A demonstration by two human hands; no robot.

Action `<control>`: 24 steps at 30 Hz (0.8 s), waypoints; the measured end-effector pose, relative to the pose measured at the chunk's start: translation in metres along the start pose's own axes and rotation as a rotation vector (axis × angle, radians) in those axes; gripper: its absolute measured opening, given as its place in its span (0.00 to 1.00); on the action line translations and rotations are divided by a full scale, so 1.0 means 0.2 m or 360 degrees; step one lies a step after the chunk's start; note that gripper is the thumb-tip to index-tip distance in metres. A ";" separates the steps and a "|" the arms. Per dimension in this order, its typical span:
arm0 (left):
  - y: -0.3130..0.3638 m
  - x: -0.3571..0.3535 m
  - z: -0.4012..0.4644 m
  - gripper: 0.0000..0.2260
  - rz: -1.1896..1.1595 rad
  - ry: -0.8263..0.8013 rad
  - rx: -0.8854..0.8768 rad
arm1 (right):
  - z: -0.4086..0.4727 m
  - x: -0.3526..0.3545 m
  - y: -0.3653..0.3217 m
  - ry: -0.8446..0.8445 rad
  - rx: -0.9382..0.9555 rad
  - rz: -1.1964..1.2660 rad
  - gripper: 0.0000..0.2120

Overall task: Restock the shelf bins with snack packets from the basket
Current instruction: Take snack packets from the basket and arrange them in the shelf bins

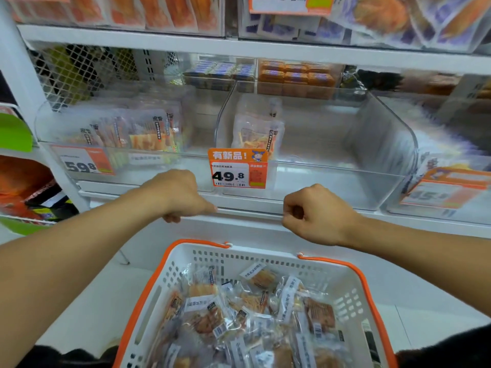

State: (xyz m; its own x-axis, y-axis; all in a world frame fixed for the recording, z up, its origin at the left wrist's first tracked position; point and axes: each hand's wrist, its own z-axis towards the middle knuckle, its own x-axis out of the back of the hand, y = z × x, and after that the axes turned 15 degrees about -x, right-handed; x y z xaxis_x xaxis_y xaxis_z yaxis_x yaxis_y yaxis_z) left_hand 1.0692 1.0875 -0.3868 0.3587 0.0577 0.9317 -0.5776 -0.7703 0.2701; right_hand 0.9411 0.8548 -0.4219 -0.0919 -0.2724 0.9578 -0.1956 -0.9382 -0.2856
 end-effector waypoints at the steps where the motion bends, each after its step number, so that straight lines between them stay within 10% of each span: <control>1: -0.02 0.00 0.01 0.20 -0.0070 0.0101 -0.0051 | 0.01 0.00 0.01 -0.0062 -0.0026 -0.0059 0.09; 10: 0.06 -0.06 0.04 0.18 0.0277 0.0482 -0.0476 | 0.04 -0.06 0.00 -0.0414 -0.0069 -0.0465 0.07; 15: 0.06 -0.09 0.05 0.19 0.0282 -0.0122 -0.0229 | 0.04 -0.16 -0.01 -0.0701 -0.0025 -0.0654 0.09; 24: 0.17 -0.45 -0.01 0.17 0.0327 -0.0931 -0.0788 | -0.13 -0.62 0.27 -0.1397 0.0159 -0.1148 0.46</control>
State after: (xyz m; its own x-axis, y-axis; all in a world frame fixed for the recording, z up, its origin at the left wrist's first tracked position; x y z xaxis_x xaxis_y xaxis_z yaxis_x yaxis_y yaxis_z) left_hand 1.0164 1.0569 -0.4615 0.4573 -0.5040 0.7327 -0.8838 -0.3493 0.3113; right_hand 0.9163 0.8443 -0.5562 0.7327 0.3190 0.6011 0.1565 -0.9386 0.3073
